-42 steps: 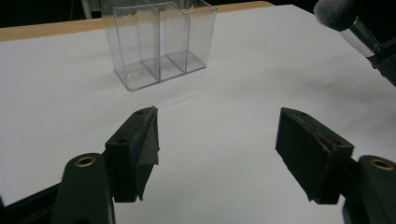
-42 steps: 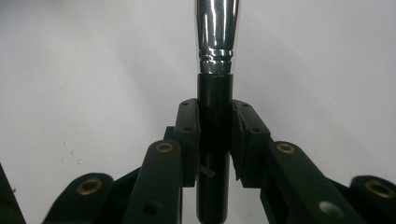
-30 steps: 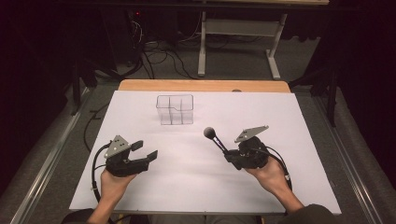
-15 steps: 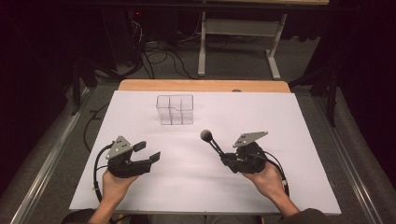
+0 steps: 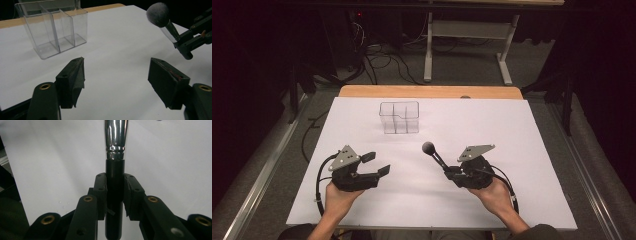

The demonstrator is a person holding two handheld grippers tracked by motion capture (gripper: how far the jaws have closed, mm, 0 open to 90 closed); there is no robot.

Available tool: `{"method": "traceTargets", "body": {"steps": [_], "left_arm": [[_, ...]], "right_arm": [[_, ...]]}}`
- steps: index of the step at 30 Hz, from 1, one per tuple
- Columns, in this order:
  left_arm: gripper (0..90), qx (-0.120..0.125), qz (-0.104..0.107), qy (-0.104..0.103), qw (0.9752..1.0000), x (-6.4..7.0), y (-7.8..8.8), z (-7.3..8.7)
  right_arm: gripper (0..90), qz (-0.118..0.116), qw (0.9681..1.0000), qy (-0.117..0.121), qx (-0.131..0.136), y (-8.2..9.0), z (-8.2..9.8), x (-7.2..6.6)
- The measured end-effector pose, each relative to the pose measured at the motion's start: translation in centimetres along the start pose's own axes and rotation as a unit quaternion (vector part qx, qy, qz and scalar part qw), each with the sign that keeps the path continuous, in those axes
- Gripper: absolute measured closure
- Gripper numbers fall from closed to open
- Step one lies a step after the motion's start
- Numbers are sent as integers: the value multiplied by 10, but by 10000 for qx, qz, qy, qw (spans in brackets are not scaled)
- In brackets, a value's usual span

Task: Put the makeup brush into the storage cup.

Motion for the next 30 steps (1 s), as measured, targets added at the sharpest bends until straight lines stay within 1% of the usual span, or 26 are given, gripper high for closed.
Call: {"method": "traceTargets", "body": {"steps": [3, 5, 8, 13, 18, 21, 27, 30], "left_arm": [[297, 19, 101, 16, 9999, 4, -1, -3], [297, 29, 135, -23, 9999, 6, -2, -6], [297, 43, 218, -29, 9997, 9, -4, -10], [297, -90, 312, -127, 9994, 18, -13, -14], [298, -95, 494, -110, 9987, 25, -23, -20], [298, -53, 606, -37, 9981, 28, -29, -24], [299, -45, 680, -26, 9977, 32, -34, -27], [299, -53, 713, -26, 9974, 34, -37, -28]], "right_arm": [[767, -3, 10000, 10, 32, 1, 0, -2], [767, -2, 10000, 42, 77, 2, -2, -2], [767, -21, 10000, -5, 97, 2, -2, -3], [767, -34, 9999, 19, 154, 4, -3, -4], [767, -47, 9997, -1, 225, 5, -4, -5], [767, -43, 9997, -12, 224, 5, -5, -5], [767, -58, 9995, -8, 301, 5, -7, -8], [767, -58, 9995, 58, 318, 6, -8, -8]]}}
Point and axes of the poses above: each handheld gripper's, and its own axes: y roughly backward along the jaws, z roughly out of its underside, x roughly to its right, the point moved 7 cm from there along -y, roughly forward along the jaws, and after that the axes turned 9 degrees about -y, right-handed, at the moved point
